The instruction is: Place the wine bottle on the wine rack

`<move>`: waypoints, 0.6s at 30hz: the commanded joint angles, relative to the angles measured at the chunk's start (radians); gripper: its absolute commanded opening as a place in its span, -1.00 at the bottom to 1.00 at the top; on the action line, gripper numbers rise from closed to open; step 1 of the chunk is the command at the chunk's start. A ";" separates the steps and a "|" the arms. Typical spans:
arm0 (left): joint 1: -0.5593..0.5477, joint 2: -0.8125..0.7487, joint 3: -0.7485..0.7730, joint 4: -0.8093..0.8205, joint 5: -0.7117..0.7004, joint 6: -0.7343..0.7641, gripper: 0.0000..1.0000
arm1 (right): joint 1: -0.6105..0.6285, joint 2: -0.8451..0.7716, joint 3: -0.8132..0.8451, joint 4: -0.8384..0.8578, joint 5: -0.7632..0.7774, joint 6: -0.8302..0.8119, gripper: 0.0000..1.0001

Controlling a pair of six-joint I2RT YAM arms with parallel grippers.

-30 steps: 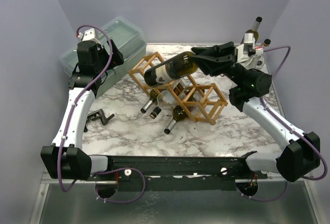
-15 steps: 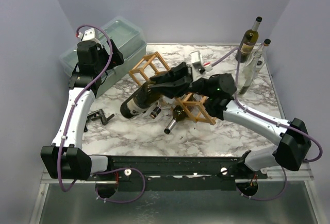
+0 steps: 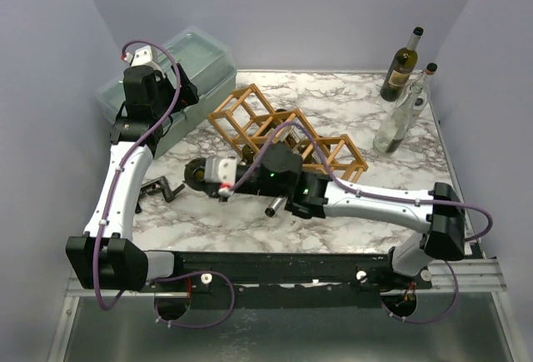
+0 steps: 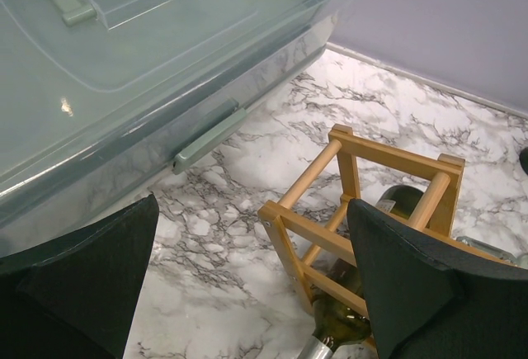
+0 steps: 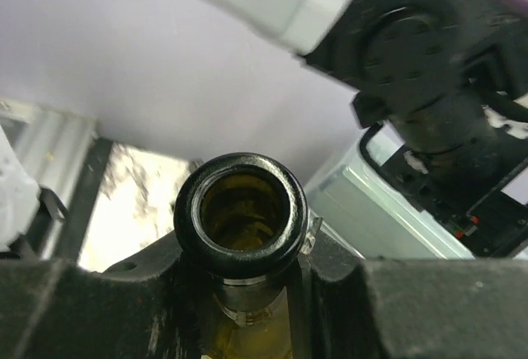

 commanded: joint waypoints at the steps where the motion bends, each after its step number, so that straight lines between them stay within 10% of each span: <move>1: 0.011 -0.028 0.008 0.008 -0.010 -0.002 0.96 | 0.091 0.060 0.081 -0.042 0.253 -0.358 -0.99; 18: 0.024 -0.034 0.010 0.008 -0.010 -0.005 0.96 | 0.162 0.304 0.185 -0.073 0.442 -0.744 -0.99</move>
